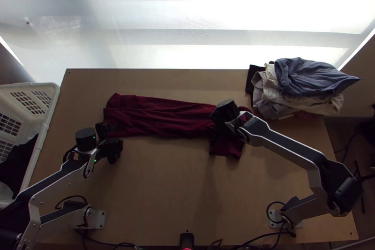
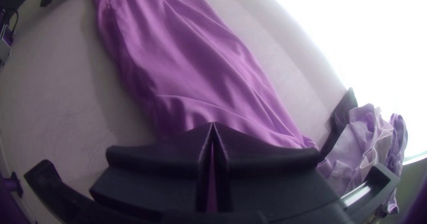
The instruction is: Fold the t-shirt
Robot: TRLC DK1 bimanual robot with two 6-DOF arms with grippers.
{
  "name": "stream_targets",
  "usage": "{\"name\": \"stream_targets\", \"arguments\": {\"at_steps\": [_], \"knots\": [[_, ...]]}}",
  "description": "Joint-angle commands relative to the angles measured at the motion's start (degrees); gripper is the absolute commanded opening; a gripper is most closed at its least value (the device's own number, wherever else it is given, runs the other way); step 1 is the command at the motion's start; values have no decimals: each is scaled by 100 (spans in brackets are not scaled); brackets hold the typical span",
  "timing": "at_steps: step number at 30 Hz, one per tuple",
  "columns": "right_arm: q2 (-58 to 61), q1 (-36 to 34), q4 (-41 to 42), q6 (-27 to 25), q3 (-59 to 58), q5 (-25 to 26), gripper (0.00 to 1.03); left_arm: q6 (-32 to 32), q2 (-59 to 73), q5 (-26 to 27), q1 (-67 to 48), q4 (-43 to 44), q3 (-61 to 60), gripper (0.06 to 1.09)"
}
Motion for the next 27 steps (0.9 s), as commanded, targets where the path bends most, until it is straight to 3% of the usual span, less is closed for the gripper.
{"name": "stream_targets", "arguments": {"at_steps": [1,10,22,27], "knots": [[-46,8,62,-5,-43,-2,3,179,669,-6,64,56,475,104],[-46,8,115,-5,-78,-11,3,381,1355,-67,90,109,924,104],[279,-45,783,-14,-175,-28,3,530,2199,-199,240,505,1222,104],[507,-194,1099,12,-193,-107,3,135,2515,-331,213,505,1565,104]]}}
